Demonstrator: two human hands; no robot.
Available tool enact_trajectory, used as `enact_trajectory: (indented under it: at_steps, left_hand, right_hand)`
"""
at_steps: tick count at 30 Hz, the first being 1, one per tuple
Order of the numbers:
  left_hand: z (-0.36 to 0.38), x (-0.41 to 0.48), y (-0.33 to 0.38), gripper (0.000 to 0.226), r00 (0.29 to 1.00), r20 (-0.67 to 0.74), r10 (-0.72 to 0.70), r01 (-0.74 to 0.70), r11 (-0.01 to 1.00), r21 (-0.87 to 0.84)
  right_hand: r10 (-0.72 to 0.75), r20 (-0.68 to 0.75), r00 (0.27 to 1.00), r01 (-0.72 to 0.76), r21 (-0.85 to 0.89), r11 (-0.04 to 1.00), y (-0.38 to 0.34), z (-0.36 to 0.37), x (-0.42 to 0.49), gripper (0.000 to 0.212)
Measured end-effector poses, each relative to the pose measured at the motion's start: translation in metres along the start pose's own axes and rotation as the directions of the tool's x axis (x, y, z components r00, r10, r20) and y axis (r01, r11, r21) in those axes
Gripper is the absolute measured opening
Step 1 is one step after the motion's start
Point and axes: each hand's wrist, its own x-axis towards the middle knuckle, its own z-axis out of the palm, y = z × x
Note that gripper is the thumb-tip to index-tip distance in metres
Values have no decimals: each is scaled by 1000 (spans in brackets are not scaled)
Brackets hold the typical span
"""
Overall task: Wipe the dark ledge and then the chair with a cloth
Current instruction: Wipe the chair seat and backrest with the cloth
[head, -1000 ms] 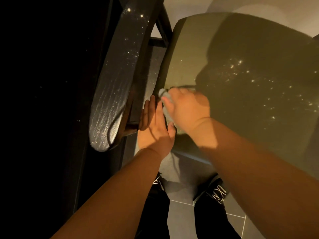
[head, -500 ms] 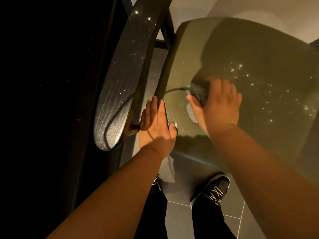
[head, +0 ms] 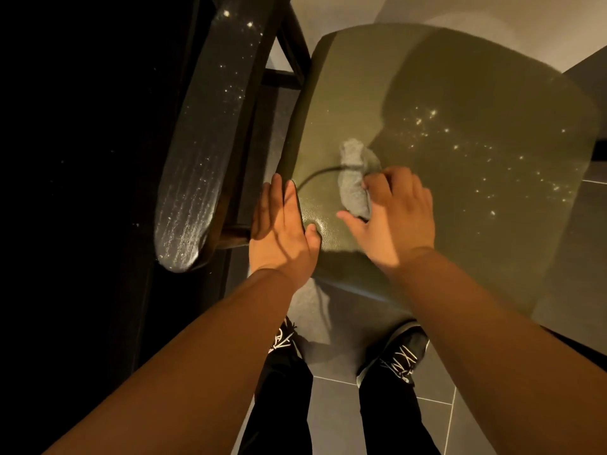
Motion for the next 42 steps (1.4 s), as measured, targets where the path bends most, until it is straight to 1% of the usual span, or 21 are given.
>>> enact_trajectory:
  at_steps: [3, 4, 6, 8, 10, 12, 13, 14, 15, 16, 18, 20, 21, 23, 26, 29, 31, 32, 36, 40, 42]
  left_hand:
    - [-2, 0, 1, 81, 1000, 21, -6, 7, 1000, -9]
    - [-3, 0, 1, 81, 1000, 25, -9, 9, 1000, -8]
    - [-5, 0, 2, 81, 999, 27, -20, 20, 1000, -3]
    - [-9, 0, 3, 81, 999, 41, -34, 34, 999, -3]
    - [-14, 0, 5, 81, 996, 75, -44, 45, 999, -9]
    - [-16, -1, 5, 81, 993, 106, -49, 49, 999, 0]
    - [-17, -1, 4, 81, 993, 113, -45, 45, 999, 1]
    - [-17, 0, 3, 81, 993, 114, -38, 39, 999, -6]
    - [-17, 0, 2, 81, 993, 115, -30, 32, 999, -14]
    - [-16, 0, 2, 81, 993, 115, -21, 23, 1000, -18]
    - [-15, -1, 1, 81, 994, 112, -8, 10, 1000, -18]
    - [-13, -1, 2, 82, 995, 98, -5, 7, 1000, -22]
    - [-12, -1, 1, 82, 996, 88, -2, 4, 1000, -22]
    - [-10, -1, 0, 81, 997, 78, 5, -4, 1000, -16]
    - [-8, -1, -2, 81, 997, 73, 11, -9, 1000, -25]
    - [-6, 1, -1, 80, 997, 78, -6, 6, 1000, -2]
    - [-5, 1, -1, 81, 998, 67, -21, 21, 1000, 5]
    - [-4, 1, -1, 81, 998, 58, -19, 19, 1000, -2]
    - [-4, -1, -1, 81, 1000, 31, 0, 1, 1000, -17]
    - [-2, -1, -1, 80, 1000, 21, 8, -7, 1000, -11]
    - [-2, -1, -1, 80, 1000, 18, 15, -15, 1000, -7]
  right_hand:
    - [-33, -80, 996, 37, 44, 998, 2, -6, 6, 24]
    - [-47, -97, 994, 55, 74, 996, 1, -9, 4, 20]
    - [-68, -101, 993, 80, 125, 989, -4, -20, -5, 27]
    - [-76, -58, 995, 85, 186, 979, -11, -37, -16, 31]
    - [-27, -6, 1000, 28, 315, 949, -17, -59, -30, 28]
    - [58, 26, 998, -63, 489, 870, -21, -75, -44, 28]
    - [84, 47, 995, -96, 539, 837, -21, -80, -50, 27]
    - [100, 84, 992, -129, 545, 829, -19, -79, -53, 21]
    - [103, 124, 987, -153, 514, 844, -15, -77, -53, 11]
    - [126, 155, 980, -184, 457, 870, -11, -73, -50, 14]
    - [187, 193, 963, -245, 348, 905, -1, -59, -41, 29]
    - [252, 176, 952, -295, 302, 906, 1, -50, -31, 33]
    - [251, 136, 958, -281, 291, 915, -1, -47, -28, 35]
    - [180, 104, 978, -201, 256, 945, -9, -39, -29, 47]
    - [71, 188, 980, -108, 193, 975, -21, -23, -41, 67]
    - [91, 140, 986, -107, 112, 988, -29, -11, -48, 76]
    - [104, 156, 982, -111, 42, 993, -29, -7, -49, 84]
    - [105, 164, 981, -112, 38, 993, -27, -5, -50, 83]
    - [64, 70, 996, -68, 47, 997, -6, 5, -47, 52]
    - [-25, 57, 998, 16, 154, 988, -9, 8, -51, 57]
    - [-99, 24, 995, 96, 128, 987, -11, 11, -61, 52]
